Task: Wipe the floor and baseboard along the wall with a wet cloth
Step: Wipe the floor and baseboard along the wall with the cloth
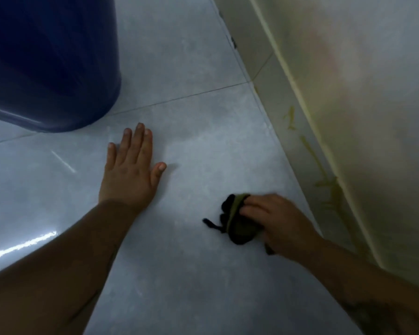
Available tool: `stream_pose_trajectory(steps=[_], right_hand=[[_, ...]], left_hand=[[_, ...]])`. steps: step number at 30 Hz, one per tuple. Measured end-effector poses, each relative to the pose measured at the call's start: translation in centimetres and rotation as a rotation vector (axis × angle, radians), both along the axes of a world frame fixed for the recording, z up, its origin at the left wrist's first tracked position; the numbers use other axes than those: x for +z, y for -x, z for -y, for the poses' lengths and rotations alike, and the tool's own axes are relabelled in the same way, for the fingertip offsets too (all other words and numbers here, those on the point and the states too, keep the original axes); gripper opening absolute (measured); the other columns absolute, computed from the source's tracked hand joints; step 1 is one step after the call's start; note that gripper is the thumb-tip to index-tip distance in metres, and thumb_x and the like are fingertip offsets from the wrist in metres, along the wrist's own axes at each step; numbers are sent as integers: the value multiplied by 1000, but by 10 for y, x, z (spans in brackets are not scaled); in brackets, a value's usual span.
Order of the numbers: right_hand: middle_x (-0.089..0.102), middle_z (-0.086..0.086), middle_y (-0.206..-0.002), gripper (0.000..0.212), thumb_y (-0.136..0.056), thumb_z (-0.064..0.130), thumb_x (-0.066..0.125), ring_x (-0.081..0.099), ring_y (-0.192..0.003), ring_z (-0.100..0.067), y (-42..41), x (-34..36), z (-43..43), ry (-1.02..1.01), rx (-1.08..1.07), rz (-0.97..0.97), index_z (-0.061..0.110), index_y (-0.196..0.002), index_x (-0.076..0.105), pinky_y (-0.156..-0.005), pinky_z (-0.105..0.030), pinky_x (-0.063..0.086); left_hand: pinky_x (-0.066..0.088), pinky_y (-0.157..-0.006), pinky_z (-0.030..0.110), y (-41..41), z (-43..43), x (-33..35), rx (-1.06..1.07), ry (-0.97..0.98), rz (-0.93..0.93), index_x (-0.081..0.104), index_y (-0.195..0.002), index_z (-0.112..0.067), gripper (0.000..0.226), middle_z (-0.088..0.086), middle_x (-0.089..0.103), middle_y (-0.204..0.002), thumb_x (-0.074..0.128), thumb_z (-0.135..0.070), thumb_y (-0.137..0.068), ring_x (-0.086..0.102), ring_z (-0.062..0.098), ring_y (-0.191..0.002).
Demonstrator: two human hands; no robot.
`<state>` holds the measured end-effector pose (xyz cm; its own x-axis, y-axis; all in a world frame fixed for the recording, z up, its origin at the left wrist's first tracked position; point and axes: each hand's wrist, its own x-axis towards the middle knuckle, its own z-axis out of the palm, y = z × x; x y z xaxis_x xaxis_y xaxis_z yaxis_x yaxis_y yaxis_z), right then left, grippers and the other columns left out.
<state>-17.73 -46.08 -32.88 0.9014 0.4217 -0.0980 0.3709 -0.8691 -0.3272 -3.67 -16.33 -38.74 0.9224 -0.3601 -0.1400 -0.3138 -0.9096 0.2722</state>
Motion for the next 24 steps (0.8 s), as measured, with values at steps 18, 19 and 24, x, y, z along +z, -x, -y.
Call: stream_pose_trajectory(steps=[18,19,24], right_hand=[[65,-13,-84,28,-75,14,44,62,-84,-35,30,47,60,754,-76,-57,7,-85,70,-80,-47,34],[67,-12,-87,34,-76,15,41,64,-86,-35,55,49,67,761,-72,-82,7,-88,72,-85,-47,35],[59,-7,-68,9,-73,11,62,59,-68,-30,-34,37,60,781,21,40,15,-67,57,-83,-45,37]], left_hand=[[-2,-117,54,98,103,1,-58,43,-68,10,-154,-18,71,2,11,-162,14,-60,-97,5,23,-149],[-1,-117,54,98,103,1,-58,45,-70,10,-154,-18,71,2,12,-161,14,-60,-97,6,23,-149],[1,-117,54,96,103,4,-50,47,-88,12,-154,-17,72,3,12,-162,17,-60,-96,6,24,-149]])
